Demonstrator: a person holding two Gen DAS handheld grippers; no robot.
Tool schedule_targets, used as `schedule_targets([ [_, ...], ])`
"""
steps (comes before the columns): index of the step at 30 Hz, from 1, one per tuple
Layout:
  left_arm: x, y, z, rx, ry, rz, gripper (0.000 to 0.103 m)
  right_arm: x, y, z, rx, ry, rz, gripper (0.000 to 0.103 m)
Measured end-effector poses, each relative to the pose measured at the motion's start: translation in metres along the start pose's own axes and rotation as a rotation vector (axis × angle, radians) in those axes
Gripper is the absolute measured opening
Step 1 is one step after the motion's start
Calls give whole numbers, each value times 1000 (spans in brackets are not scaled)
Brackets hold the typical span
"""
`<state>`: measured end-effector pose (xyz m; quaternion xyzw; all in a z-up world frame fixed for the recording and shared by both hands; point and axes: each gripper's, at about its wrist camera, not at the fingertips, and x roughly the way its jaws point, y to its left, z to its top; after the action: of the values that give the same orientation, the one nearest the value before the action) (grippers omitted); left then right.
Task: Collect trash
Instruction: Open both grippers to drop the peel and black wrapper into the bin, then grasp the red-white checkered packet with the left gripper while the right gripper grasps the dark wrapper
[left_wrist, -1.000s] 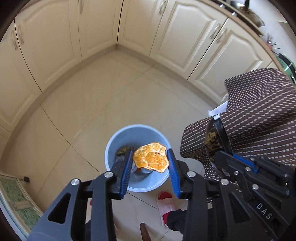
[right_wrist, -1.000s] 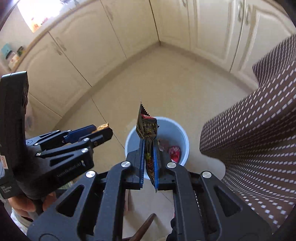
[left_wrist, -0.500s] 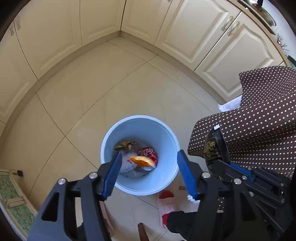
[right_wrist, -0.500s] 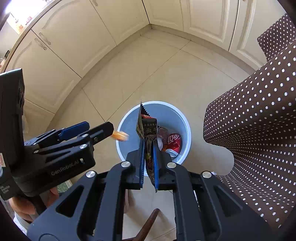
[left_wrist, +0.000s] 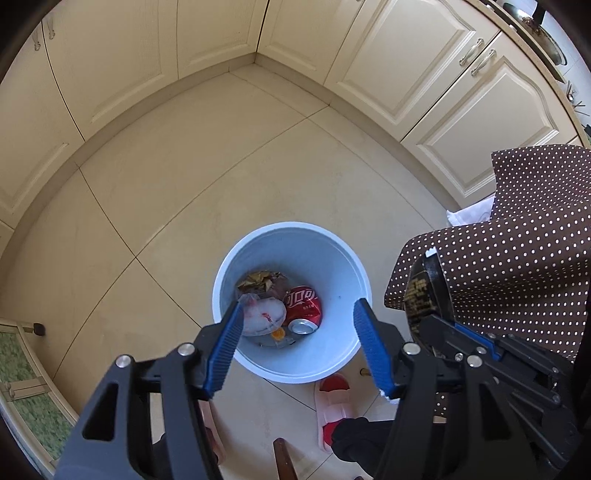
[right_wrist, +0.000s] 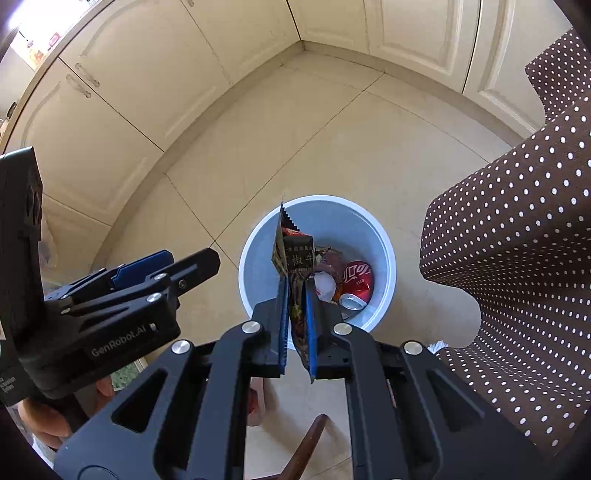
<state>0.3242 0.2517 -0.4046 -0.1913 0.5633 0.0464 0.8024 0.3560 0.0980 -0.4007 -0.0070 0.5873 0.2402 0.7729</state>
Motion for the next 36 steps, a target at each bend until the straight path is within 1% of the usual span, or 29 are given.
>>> schedule_targets([
  [12,1,2,2,-9,-1,-3,61,7,9,11,-1,-23,-21,9],
  [14,0,3,2,-12,-3,-5,61,8,9,13,1,-30,-25,10],
  [21,-1,3,1,-13,-7,-6,61,3,12,18,-19,-49,-39,10],
  [26,-5,2,-1,-12,-14,-3,61,-4,14,16,-22,-57,-46,10],
  [29,-14,-1,-1,1,-37,4,61,-15,14,14,-24,-69,-50,10],
  [32,-29,-8,-3,5,-65,-7,61,-33,12,12,-31,-93,-54,10],
  [35,-54,-16,-5,3,-109,-35,61,-61,14,9,-45,-137,-62,10],
  [36,-63,-21,-5,11,-123,-38,61,-77,15,8,-52,-161,-66,10],
])
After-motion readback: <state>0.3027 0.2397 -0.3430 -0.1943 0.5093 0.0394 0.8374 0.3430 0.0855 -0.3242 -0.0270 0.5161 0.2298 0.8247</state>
